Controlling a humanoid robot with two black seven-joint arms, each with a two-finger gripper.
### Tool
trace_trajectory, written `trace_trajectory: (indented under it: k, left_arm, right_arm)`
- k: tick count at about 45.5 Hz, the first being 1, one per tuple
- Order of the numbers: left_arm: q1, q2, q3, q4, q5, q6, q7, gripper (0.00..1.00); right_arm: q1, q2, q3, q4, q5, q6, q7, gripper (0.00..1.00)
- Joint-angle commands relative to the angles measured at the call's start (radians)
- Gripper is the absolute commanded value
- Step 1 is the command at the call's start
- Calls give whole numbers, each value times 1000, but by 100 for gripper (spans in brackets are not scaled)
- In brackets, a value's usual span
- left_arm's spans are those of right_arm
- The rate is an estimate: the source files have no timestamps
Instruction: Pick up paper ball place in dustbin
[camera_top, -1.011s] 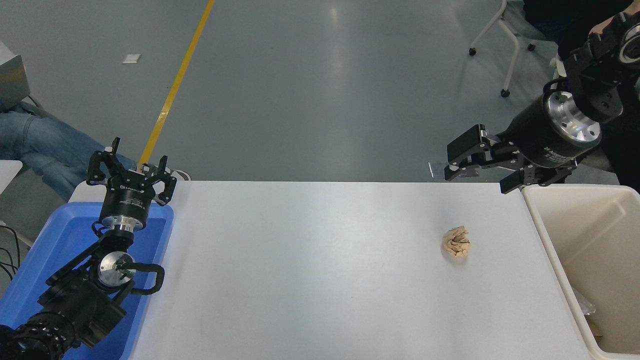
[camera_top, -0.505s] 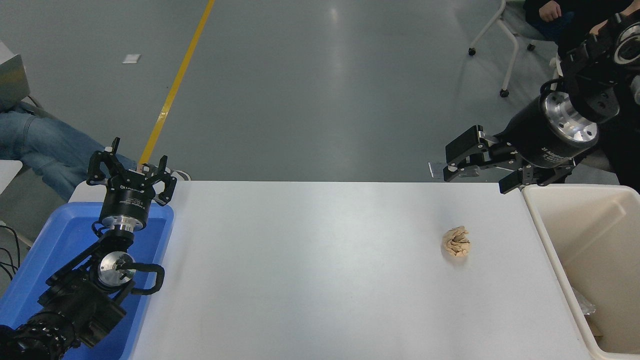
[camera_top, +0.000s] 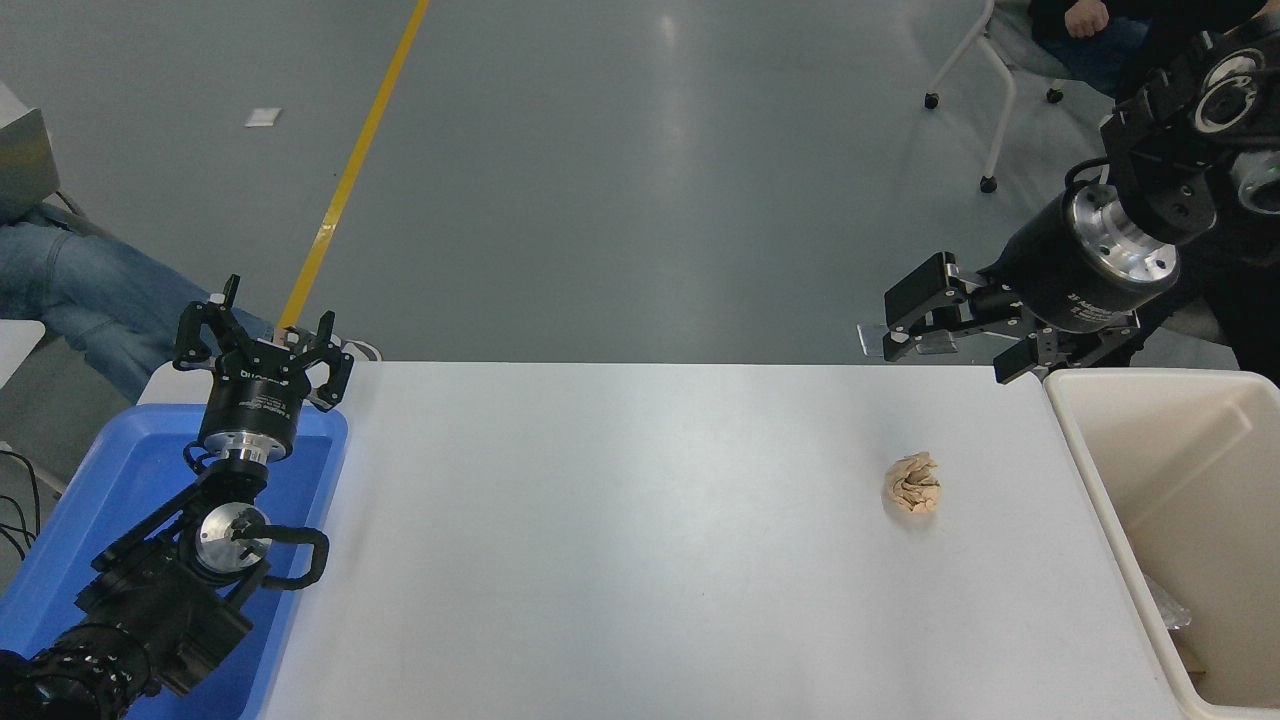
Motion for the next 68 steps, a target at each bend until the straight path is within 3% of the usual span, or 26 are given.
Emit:
trace_trajectory:
  k: [1, 27, 43, 56, 68]
  left_arm:
    - [0, 0, 0, 0, 0, 0, 0, 99]
    - [0, 0, 0, 0, 0, 0, 1, 99]
    - [0, 0, 0, 0, 0, 0, 0, 99]
    - [0, 0, -2, 0, 0, 0, 1, 99]
    - [0, 0, 0, 0, 0, 0, 0, 99]
  right_arm:
    - [-50, 46, 0, -63, 5, 0, 0, 100]
    - [-87, 46, -26, -128, 43, 2, 3, 100]
    - [-195, 103, -9, -250, 32, -92, 3, 100]
    - [-424, 243, -9, -566, 28, -400, 3, 100]
    - [-548, 269, -6, -596, 38, -497, 2, 100]
